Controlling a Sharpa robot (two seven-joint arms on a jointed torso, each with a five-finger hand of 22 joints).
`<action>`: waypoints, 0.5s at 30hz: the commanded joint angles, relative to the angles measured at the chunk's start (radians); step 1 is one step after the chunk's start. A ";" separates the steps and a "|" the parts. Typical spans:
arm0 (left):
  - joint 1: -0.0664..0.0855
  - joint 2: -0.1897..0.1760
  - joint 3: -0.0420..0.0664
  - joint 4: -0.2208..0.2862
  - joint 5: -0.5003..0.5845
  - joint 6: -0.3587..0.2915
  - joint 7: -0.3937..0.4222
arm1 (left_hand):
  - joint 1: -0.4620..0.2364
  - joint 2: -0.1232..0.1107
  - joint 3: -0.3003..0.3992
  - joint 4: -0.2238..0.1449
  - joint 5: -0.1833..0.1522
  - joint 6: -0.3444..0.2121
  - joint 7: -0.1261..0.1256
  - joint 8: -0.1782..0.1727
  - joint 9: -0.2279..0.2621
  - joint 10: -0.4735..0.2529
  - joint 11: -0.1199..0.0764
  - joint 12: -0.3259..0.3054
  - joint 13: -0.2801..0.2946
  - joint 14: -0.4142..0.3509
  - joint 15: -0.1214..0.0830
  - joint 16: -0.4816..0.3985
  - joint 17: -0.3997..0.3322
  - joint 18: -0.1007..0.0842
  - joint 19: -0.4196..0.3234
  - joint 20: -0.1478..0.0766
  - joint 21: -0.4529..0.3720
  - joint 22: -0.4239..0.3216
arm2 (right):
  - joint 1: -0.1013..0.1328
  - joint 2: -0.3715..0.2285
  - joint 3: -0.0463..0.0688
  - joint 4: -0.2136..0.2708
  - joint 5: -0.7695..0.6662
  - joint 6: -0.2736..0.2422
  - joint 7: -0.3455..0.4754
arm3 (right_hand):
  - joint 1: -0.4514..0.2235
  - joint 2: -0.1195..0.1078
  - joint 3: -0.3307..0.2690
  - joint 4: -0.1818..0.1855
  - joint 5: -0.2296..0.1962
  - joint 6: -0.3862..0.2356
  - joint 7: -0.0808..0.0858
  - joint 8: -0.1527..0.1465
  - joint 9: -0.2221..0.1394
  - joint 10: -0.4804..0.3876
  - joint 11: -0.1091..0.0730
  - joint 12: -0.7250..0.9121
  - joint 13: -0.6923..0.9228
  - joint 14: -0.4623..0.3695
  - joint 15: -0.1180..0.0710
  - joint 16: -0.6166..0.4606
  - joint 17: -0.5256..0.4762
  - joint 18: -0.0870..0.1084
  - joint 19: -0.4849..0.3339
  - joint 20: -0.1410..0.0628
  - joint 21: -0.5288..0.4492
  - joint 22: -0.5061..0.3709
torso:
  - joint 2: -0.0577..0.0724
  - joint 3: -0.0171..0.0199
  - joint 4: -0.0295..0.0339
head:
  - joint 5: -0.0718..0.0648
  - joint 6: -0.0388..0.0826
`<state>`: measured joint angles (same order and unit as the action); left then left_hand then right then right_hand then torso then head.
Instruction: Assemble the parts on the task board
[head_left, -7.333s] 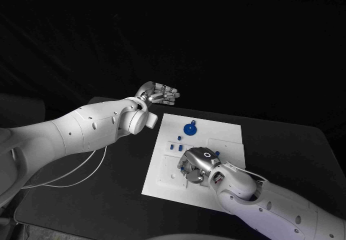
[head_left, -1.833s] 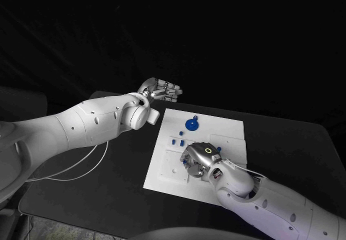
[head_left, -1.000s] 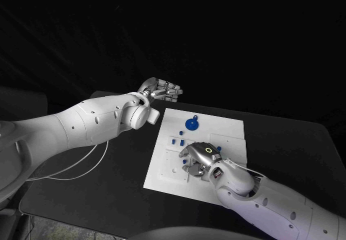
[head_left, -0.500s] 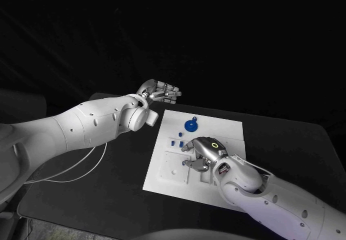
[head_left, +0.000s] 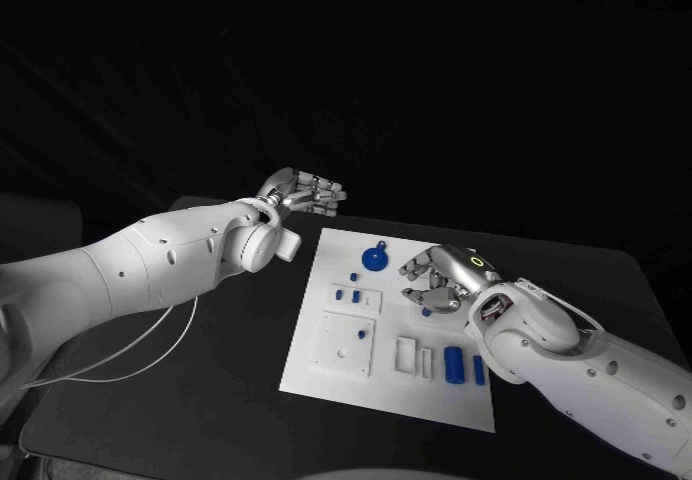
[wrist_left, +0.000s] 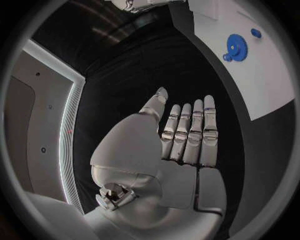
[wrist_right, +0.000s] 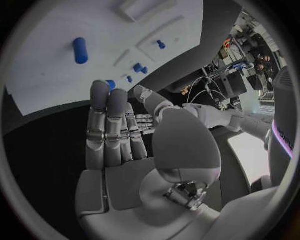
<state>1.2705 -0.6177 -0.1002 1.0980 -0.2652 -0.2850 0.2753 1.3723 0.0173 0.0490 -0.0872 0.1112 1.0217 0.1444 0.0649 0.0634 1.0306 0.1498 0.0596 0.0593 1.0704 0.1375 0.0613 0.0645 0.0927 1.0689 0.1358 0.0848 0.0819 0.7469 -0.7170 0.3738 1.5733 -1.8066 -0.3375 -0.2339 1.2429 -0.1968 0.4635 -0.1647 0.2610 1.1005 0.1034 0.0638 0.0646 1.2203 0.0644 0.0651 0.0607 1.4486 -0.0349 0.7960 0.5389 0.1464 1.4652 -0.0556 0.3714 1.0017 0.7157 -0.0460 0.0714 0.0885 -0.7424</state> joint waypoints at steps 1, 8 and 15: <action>0.000 -0.006 0.001 0.008 -0.005 0.013 0.016 | 0.000 0.009 0.000 -0.001 0.000 -0.006 0.001 -0.003 -0.001 0.008 -0.001 -0.001 -0.001 0.004 0.000 -0.001 -0.001 0.016 0.007 -0.001 0.003 0.002 | 0.002 -0.013 0.002 -0.013 0.018 0.060 0.008 | 0.004 -0.010 -0.104 0.006 0.023 -0.072 -0.019 0.000 -0.002 -0.078 0.015 -0.001 0.001 -0.016 0.007 -0.020 -0.014 -0.005 0.014 0.004 -0.019 -0.013 | 0.001 0.0004 0.0019 | -0.012 0.006; 0.000 -0.018 0.001 0.013 0.000 0.007 0.020 | -0.002 0.007 -0.002 -0.002 0.000 -0.004 -0.001 -0.003 -0.001 0.002 0.002 -0.002 -0.001 -0.002 0.004 -0.001 -0.001 0.014 0.004 -0.001 0.002 0.001 | 0.003 -0.025 0.004 -0.037 -0.039 0.112 -0.033 | 0.128 -0.021 -0.290 0.143 -0.035 -0.125 -0.042 -0.003 -0.003 -0.194 0.046 -0.002 -0.002 -0.036 0.030 -0.036 -0.050 0.023 0.014 0.030 -0.073 -0.060 | 0.001 0.0007 0.0021 | -0.016 0.011; 0.000 -0.022 0.001 0.013 0.004 0.005 0.024 | -0.004 0.006 -0.002 -0.003 0.000 -0.004 -0.001 -0.003 -0.001 0.001 0.002 -0.001 -0.001 -0.006 0.005 -0.001 -0.001 0.014 0.002 0.000 0.001 0.000 | -0.006 -0.028 0.004 -0.046 -0.065 0.148 -0.048 | 0.136 -0.020 -0.281 0.148 -0.054 -0.102 -0.039 -0.002 -0.002 -0.177 0.041 -0.002 -0.002 -0.037 0.026 -0.030 -0.053 0.020 0.019 0.027 -0.077 -0.063 | 0.001 -0.0010 0.0036 | -0.018 0.008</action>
<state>1.2703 -0.6396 -0.1002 1.1082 -0.2641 -0.2855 0.2806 1.3723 0.0173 0.0490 -0.0872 0.1112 1.0218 0.1444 0.0649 0.0634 1.0306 0.1498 0.0597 0.0593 1.0666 0.1412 0.0613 0.0645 0.0927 1.0688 0.1358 0.0848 0.0819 0.7431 -0.7443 0.3780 1.5277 -1.8355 -0.2415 -0.2631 1.3768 -0.2210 0.1768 -0.0172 0.2092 0.9932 0.0628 0.0637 0.0629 1.0386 0.1050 0.0677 0.0595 1.4147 -0.0058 0.7607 0.4870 0.1612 1.4666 -0.0315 0.2990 0.9383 0.7168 -0.0458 0.0746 0.0709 -0.7331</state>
